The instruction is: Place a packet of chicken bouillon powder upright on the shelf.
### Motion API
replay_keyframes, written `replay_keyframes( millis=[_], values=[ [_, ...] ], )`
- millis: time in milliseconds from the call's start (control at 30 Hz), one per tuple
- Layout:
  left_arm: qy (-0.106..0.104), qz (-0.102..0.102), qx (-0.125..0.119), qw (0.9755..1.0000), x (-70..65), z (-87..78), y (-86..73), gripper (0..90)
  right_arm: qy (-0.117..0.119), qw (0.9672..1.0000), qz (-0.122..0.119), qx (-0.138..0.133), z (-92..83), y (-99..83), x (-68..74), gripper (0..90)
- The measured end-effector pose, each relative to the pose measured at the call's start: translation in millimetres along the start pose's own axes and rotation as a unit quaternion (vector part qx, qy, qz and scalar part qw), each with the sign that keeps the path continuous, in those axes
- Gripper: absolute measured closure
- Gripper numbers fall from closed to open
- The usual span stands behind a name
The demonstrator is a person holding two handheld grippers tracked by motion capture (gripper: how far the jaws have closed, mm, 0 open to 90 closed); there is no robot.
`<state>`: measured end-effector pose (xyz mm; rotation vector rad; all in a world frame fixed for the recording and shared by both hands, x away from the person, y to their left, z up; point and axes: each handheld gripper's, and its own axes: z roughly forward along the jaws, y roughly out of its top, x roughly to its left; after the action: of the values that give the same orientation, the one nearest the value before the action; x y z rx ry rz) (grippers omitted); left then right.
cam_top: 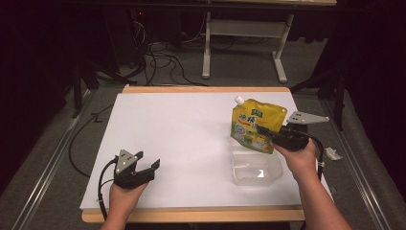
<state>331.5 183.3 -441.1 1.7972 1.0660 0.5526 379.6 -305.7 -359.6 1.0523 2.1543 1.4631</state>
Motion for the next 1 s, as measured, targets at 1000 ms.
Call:
replay_keyframes(
  millis=[1000],
  values=[
    [0.0, 0.01, -0.002, 0.9999, -2.1, -3.1, 0.0, 28.9, -0.022, 0.9997, -0.004, 0.007, 25.5, -1.6, -11.3, 85.9]
  ],
)
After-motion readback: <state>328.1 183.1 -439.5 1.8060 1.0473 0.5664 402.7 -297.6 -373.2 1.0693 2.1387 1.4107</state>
